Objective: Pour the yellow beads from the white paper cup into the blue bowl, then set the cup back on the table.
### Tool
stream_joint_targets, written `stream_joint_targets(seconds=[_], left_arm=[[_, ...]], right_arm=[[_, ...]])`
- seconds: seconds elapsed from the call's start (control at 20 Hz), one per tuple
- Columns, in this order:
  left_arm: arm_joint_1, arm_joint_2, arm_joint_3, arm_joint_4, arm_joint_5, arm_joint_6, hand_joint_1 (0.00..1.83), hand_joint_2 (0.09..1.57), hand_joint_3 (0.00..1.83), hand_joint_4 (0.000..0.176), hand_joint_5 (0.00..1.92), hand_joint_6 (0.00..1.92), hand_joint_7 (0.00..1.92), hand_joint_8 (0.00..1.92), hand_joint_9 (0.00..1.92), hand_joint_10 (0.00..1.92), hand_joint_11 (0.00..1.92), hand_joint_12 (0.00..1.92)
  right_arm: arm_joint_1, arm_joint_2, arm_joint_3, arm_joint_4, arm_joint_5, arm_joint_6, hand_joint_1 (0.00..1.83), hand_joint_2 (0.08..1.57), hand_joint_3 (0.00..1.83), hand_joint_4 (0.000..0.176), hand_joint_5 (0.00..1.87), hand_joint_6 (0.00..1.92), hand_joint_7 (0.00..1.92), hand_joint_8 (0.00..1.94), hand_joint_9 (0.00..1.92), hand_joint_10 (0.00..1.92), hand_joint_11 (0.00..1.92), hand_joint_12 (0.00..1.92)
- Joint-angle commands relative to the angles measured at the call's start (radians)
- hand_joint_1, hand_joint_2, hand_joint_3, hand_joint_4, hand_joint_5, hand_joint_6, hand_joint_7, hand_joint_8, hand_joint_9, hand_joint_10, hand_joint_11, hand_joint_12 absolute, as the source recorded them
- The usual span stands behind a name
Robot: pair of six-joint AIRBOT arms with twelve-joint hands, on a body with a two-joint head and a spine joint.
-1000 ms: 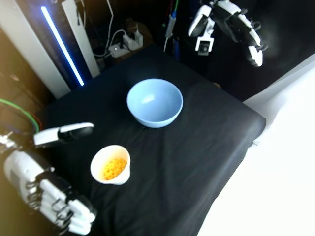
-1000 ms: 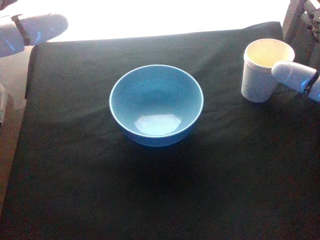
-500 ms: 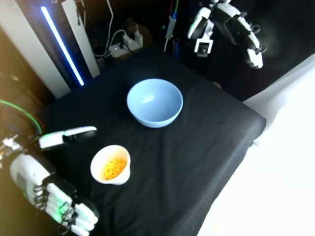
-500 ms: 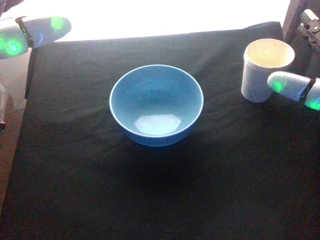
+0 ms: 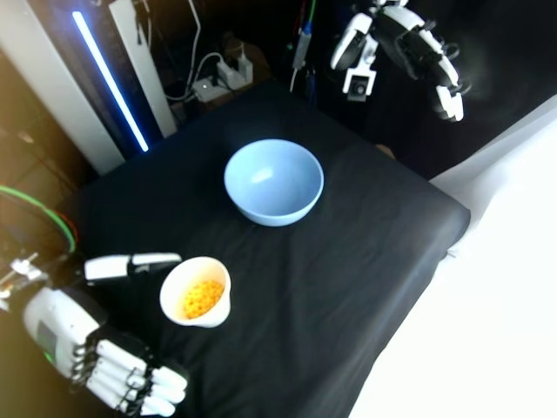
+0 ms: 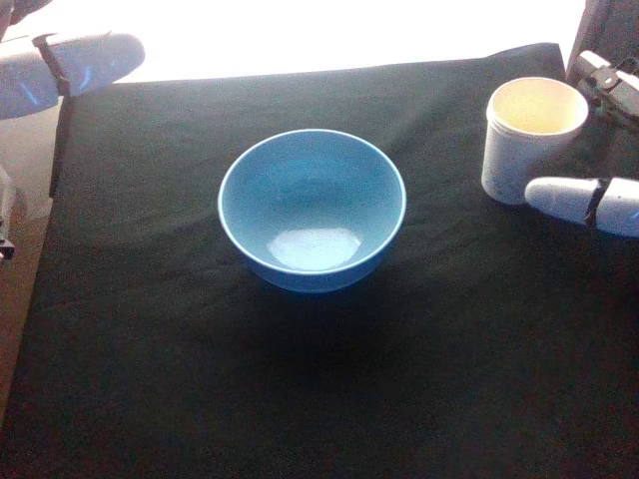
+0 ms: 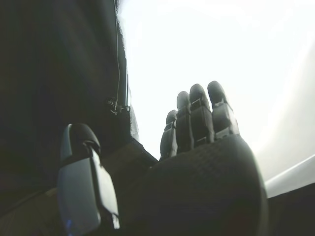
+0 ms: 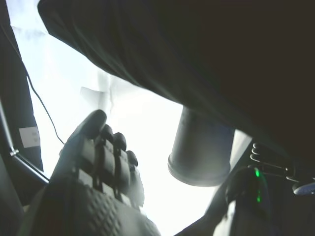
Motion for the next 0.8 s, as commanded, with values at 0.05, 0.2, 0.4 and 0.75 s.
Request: stream_joint_targets(seconds=[0.05, 0.2, 0.4, 0.75], left_arm=[[-0.007, -0.003, 0.005, -0.018, -0.126, -0.011, 0.54, 0.92, 0.0, 0.103, 0.13, 0.01, 0.29, 0.01, 0.27, 0.0, 0.04, 0.39], [-0.007, -0.004, 0.005, -0.017, -0.126, -0.011, 0.55, 0.92, 0.0, 0.096, 0.12, 0.0, 0.3, 0.01, 0.26, 0.0, 0.04, 0.38], [-0.007, -0.006, 0.005, -0.016, -0.126, -0.012, 0.55, 0.92, 0.0, 0.102, 0.11, 0.0, 0.3, 0.0, 0.26, 0.0, 0.04, 0.38], [-0.007, -0.007, 0.005, -0.016, -0.13, -0.016, 0.55, 0.89, 0.0, 0.101, 0.13, 0.0, 0.34, 0.01, 0.3, 0.01, 0.07, 0.38]], right_arm=[[0.011, -0.001, 0.01, -0.007, 0.106, 0.011, 0.91, 0.74, 0.0, 0.065, 0.17, 0.0, 0.23, 0.01, 0.08, 0.0, 0.0, 0.52], [0.018, -0.013, 0.019, -0.008, 0.098, 0.017, 0.91, 0.74, 0.0, 0.054, 0.18, 0.0, 0.29, 0.0, 0.14, 0.01, 0.0, 0.7], [0.031, -0.024, 0.031, -0.013, 0.087, 0.02, 0.9, 0.75, 0.0, 0.05, 0.15, 0.0, 0.26, 0.0, 0.09, 0.01, 0.0, 0.42], [0.049, -0.043, 0.048, -0.018, 0.062, 0.023, 0.9, 0.71, 0.0, 0.05, 0.25, 0.01, 0.35, 0.01, 0.17, 0.01, 0.0, 0.41]])
